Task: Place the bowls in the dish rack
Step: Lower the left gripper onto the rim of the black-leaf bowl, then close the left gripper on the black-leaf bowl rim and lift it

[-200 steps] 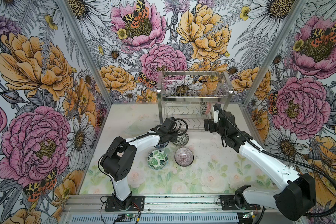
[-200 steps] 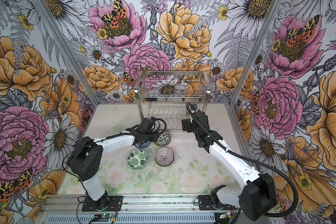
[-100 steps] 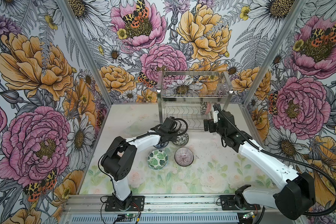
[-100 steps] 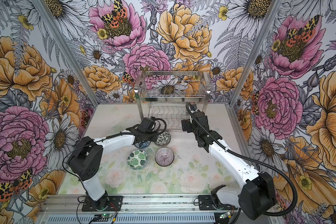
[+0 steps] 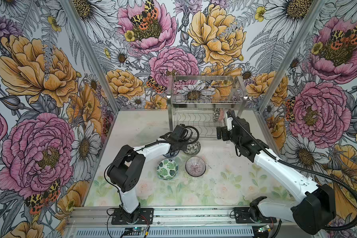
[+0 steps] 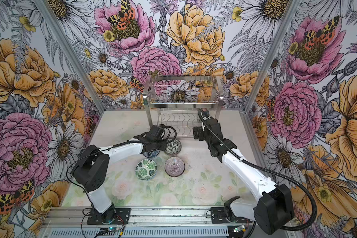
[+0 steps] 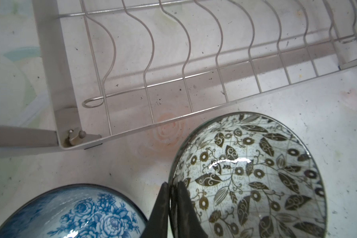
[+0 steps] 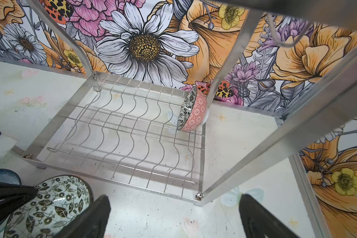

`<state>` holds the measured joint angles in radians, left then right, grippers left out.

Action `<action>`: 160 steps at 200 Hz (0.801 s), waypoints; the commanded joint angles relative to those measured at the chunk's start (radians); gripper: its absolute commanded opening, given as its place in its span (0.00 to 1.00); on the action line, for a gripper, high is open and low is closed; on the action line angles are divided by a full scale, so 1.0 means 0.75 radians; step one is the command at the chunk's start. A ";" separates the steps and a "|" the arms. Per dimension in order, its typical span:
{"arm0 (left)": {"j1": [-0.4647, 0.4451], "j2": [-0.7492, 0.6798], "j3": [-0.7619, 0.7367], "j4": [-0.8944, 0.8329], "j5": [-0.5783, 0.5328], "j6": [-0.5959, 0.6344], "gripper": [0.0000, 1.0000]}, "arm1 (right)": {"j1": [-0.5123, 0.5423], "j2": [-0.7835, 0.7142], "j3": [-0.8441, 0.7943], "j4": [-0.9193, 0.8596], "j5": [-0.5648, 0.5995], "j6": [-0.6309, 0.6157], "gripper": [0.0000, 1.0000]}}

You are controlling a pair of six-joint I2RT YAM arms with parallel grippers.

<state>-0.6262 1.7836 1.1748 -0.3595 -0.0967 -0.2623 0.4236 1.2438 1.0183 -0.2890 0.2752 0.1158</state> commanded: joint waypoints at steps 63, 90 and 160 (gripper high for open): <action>-0.002 -0.016 0.009 -0.019 -0.029 0.011 0.00 | -0.016 -0.045 0.006 -0.012 -0.005 0.013 0.99; -0.002 -0.026 0.011 -0.024 -0.032 0.014 0.00 | -0.014 -0.048 0.005 -0.016 -0.007 0.013 0.99; 0.000 -0.070 0.019 -0.034 -0.037 0.016 0.00 | -0.015 -0.042 0.004 -0.014 -0.009 0.015 0.99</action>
<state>-0.6262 1.7630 1.1767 -0.3588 -0.0967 -0.2623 0.4171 1.2358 1.0183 -0.2996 0.2752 0.1158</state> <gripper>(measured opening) 0.068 0.995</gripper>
